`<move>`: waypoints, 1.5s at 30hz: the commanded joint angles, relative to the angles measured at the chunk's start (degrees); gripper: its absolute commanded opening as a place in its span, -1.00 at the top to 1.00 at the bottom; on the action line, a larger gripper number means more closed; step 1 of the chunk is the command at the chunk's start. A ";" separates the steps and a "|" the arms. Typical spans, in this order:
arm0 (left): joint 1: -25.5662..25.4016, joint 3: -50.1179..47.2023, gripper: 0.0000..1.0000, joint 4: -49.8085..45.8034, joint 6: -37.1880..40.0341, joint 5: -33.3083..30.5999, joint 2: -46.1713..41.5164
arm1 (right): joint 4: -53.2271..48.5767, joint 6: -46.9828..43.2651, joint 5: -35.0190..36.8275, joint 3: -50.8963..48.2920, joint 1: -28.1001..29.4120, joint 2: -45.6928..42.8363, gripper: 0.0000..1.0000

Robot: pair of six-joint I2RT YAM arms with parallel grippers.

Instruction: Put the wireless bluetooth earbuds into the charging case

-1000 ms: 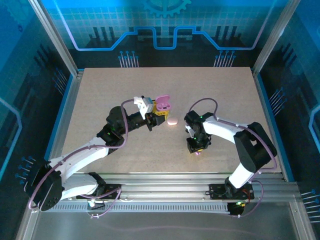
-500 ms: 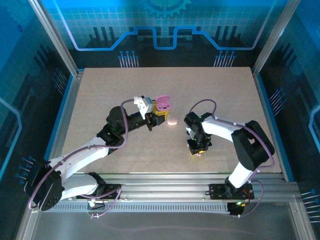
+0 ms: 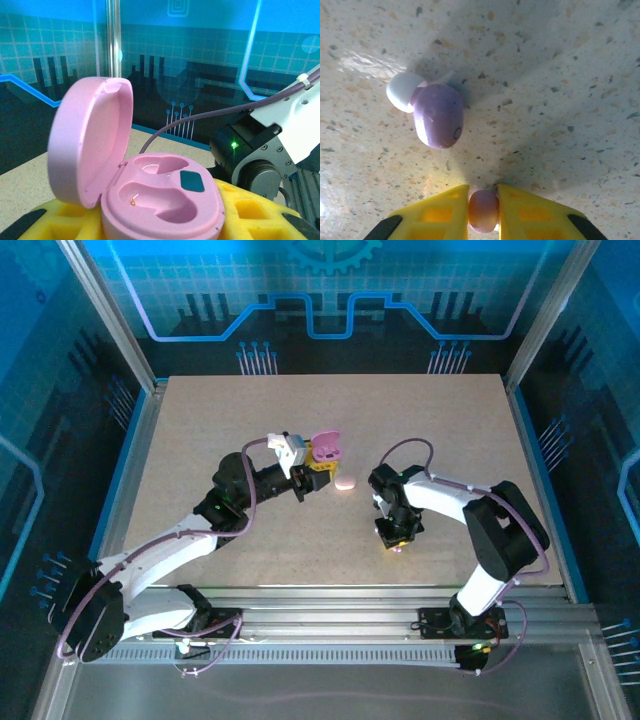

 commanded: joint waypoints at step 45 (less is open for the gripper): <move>0.94 -2.61 0.19 9.72 2.10 7.13 7.22 | 29.87 25.07 -60.00 20.57 -9.75 -12.45 0.56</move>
